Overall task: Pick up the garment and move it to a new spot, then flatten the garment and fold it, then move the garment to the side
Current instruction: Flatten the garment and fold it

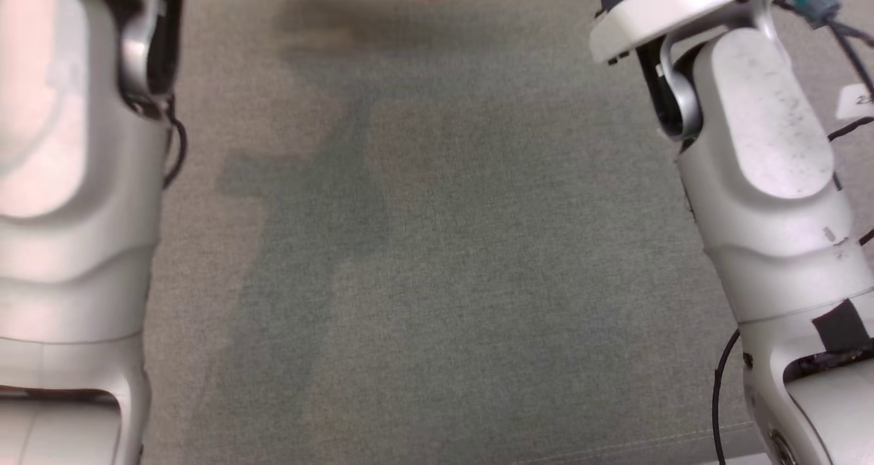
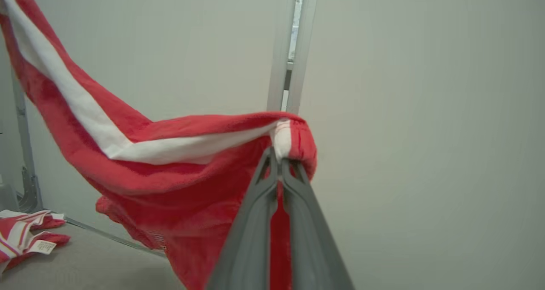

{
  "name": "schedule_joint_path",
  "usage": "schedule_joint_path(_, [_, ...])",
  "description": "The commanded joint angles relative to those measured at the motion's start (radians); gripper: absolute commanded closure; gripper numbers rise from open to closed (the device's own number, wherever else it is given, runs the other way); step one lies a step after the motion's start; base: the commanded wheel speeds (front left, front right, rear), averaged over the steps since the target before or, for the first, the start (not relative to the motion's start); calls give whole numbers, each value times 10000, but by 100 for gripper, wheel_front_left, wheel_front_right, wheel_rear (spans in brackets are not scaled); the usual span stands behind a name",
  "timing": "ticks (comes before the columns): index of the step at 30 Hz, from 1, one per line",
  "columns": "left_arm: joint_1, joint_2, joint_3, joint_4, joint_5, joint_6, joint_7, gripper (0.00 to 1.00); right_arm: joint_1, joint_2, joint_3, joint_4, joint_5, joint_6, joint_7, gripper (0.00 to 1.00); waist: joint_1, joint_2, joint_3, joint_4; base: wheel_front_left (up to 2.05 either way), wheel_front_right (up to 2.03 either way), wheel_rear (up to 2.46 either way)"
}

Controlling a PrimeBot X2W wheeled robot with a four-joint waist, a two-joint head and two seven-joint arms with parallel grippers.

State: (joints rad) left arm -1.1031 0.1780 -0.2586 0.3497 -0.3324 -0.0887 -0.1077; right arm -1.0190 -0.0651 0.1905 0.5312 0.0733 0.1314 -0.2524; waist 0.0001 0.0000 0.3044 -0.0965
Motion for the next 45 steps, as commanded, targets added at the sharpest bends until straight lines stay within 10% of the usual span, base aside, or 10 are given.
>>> schedule_joint_path(1, [400, -32, -136, 232, 31, -68, -171, 100, 141, 43, 19, 366, -57, -14, -89, 100, -1, 0, 786, 237, 0, 0, 0])
schedule_joint_path(22, [6214, 19, -145, -1994, -724, 628, -1359, 100, 5693, 137, -121, -2796, 1248, -14, -131, 100, -1, 0, 178, 544, 0, 0, 0])
schedule_joint_path(45, [12652, 1316, -603, -8086, -562, 2228, 838, 100, 12295, 139, -383, -7106, 1114, -14, 1028, 100, -1, 0, -2716, 680, 0, 0, 0])
